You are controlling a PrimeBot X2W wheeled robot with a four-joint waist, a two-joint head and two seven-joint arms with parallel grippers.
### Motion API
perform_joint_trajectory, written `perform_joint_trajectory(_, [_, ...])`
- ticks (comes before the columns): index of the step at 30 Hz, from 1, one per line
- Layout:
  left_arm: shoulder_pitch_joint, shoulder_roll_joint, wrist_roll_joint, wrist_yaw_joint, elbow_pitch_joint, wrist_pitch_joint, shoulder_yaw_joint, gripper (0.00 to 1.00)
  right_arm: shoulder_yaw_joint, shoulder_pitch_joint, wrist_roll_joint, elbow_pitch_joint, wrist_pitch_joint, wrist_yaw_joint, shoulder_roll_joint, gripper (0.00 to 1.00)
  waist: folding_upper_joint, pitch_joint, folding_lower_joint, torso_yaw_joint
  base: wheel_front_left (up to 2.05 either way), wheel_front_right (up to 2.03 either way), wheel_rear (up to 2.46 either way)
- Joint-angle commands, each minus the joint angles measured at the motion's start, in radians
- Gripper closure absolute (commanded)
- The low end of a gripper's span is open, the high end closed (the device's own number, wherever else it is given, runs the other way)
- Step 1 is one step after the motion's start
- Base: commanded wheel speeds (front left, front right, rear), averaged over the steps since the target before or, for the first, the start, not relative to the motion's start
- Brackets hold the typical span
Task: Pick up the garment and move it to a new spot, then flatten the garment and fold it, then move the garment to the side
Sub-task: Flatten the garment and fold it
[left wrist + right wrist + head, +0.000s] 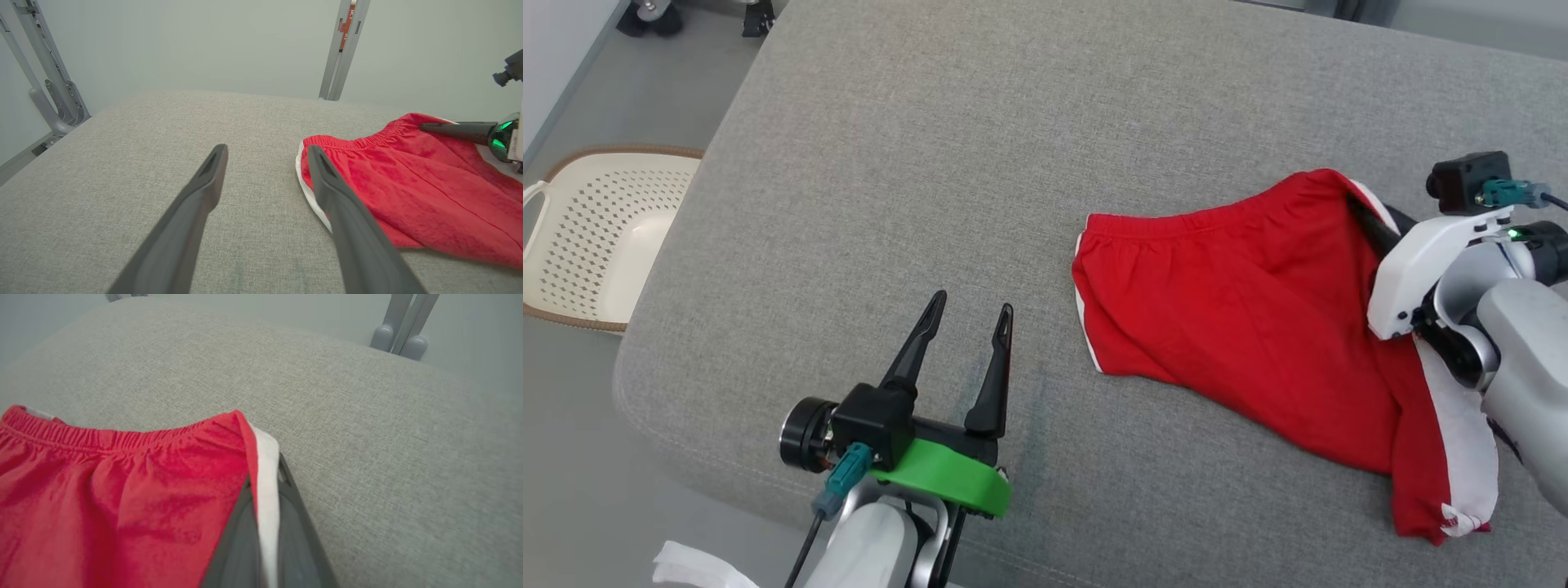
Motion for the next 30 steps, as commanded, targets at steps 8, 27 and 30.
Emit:
perform_joint_trajectory(8, [0.014,0.0,0.007,-0.003,-0.008,0.0,0.019,0.0,-0.032,-0.119,-0.083,0.142,-0.179,-0.001,-0.052,1.0,0.0,-0.061,0.0,-0.056,0.0,0.0,0.0])
perform_joint_trajectory(27, [0.084,0.001,0.017,-0.024,-0.002,0.0,0.05,0.0,-0.114,-0.403,-0.413,0.011,-0.259,0.0,-0.072,1.0,0.0,-0.167,0.0,-0.093,0.0,0.0,0.0])
perform_joint_trajectory(30, [0.094,0.0,0.017,-0.024,-0.001,0.0,0.049,0.0,-0.055,-0.34,-0.421,-0.054,-0.254,0.0,-0.02,1.0,0.0,-0.167,0.0,-0.082,0.0,0.0,0.0])
